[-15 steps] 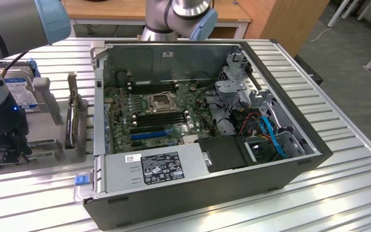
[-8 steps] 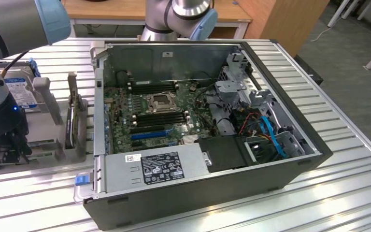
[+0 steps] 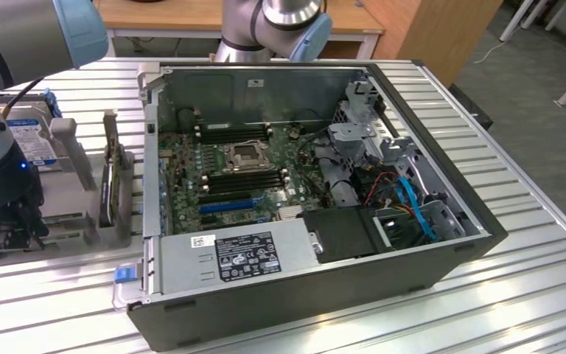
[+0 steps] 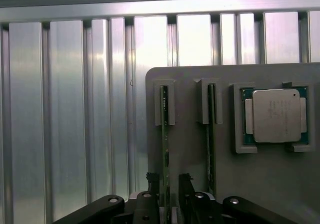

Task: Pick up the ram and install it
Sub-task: 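Pick up the ram and move it above insertion slot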

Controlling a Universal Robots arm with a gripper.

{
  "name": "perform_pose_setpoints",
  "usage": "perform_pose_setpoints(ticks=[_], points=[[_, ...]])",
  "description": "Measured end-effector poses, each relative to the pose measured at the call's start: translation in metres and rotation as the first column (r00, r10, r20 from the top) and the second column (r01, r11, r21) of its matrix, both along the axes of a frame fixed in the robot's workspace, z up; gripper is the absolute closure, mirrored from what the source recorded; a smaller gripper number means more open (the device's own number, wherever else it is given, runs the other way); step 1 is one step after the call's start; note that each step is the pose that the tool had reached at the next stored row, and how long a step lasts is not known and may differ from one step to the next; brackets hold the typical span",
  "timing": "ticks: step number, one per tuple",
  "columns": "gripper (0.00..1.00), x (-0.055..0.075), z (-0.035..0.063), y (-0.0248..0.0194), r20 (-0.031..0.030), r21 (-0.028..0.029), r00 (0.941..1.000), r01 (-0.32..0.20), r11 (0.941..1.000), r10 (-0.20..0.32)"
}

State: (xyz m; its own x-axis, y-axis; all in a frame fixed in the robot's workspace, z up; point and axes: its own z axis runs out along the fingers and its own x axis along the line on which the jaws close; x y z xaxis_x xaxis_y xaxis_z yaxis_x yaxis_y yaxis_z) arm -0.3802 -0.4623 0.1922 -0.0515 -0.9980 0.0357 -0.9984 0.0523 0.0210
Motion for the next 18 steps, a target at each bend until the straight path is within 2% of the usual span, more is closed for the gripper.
perform_pose_setpoints(ticks=[1,3,6,7,11,13,15,16,18], points=[[0.69,0.0000,0.0000,0.0000,0.0000,0.0000,1.0000,0.000,1.0000,0.000],[0.58,0.0000,0.0000,0.0000,0.0000,0.0000,1.0000,0.000,1.0000,0.000],[0.52,0.0000,0.0000,0.0000,0.0000,0.0000,1.0000,0.000,1.0000,0.000],[0.45,0.0000,0.0000,0.0000,0.0000,0.0000,1.0000,0.000,1.0000,0.000],[0.45,0.0000,0.0000,0.0000,0.0000,0.0000,1.0000,0.000,1.0000,0.000],[0.47,0.0000,0.0000,0.0000,0.0000,0.0000,1.0000,0.000,1.0000,0.000],[0.59,0.0000,0.0000,0.0000,0.0000,0.0000,1.0000,0.000,1.0000,0.000],[0.59,0.0000,0.0000,0.0000,0.0000,0.0000,1.0000,0.000,1.0000,0.000],[0.71,0.0000,0.0000,0.0000,0.0000,0.0000,1.0000,0.000,1.0000,0.000]])
